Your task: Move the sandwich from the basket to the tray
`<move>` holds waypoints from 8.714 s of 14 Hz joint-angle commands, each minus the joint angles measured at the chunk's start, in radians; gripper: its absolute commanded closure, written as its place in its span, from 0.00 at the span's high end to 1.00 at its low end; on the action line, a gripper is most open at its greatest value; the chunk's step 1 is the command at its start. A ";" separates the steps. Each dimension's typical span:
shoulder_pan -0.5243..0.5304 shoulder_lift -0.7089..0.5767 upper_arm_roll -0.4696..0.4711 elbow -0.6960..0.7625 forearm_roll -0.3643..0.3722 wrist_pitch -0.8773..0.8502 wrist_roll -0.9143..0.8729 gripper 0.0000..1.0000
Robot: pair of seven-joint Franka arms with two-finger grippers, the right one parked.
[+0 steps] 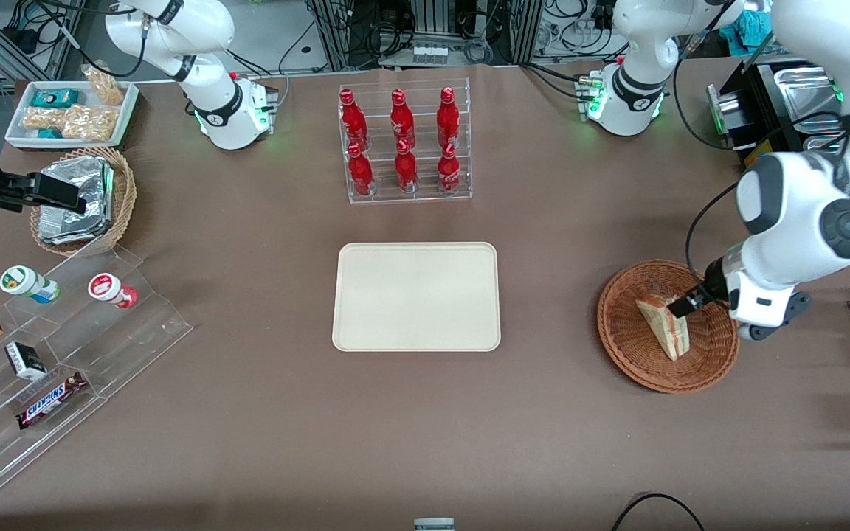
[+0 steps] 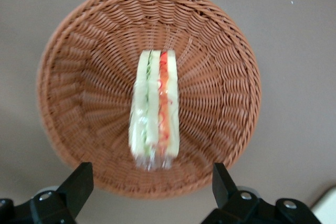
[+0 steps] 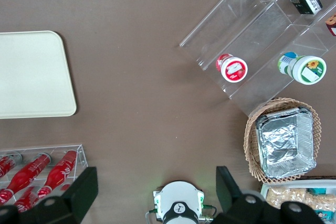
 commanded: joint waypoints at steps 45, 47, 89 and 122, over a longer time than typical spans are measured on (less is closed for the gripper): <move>-0.862 0.528 0.010 0.612 0.045 -0.101 -0.500 0.44; -0.860 0.540 0.011 0.632 0.045 -0.100 -0.525 0.81; 0.024 -0.268 -0.074 0.453 0.004 -0.940 0.336 1.00; 0.017 -0.165 -0.108 0.672 0.010 -0.991 0.235 1.00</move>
